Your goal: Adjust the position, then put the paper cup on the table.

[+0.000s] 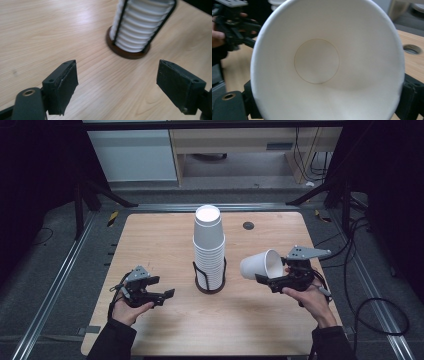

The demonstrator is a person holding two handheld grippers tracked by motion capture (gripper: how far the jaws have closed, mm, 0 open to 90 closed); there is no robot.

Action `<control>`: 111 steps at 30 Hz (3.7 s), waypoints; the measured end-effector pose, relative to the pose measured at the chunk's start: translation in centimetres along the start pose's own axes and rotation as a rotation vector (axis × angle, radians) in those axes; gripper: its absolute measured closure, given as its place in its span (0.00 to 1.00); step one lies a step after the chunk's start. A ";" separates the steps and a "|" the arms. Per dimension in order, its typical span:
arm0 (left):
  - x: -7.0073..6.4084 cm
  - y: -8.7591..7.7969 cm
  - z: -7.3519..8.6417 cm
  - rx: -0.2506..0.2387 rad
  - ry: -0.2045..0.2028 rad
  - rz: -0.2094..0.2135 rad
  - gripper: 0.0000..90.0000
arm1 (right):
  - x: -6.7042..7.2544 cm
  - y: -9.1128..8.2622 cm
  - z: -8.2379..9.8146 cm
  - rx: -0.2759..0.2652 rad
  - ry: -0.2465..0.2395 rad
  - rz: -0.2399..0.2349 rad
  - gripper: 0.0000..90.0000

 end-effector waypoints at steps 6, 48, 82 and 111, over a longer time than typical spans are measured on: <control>1.4 0.0 0.2 0.004 -0.039 -0.063 0.18 | -1.3 -0.6 0.3 0.055 0.022 0.070 0.12; 4.5 -1.7 0.0 -0.024 -0.103 -0.201 0.18 | -10.6 0.2 2.3 0.392 0.159 0.284 0.12; 4.1 -3.0 -0.7 -0.052 -0.087 -0.205 0.19 | -10.7 1.8 7.1 0.680 0.181 0.282 0.11; 4.0 -2.8 -0.5 -0.036 -0.075 -0.197 0.19 | -10.3 2.3 9.3 0.787 0.167 0.236 0.10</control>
Point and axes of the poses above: each handheld gripper's, and its own axes: y roughly forward along the jaws, z roughly out of its underside, x roughly to its left, the point moved 5 cm from there along y, roughly forward along the jaws, and after that the axes turned 15 degrees about -y, right-handed, at the moved point
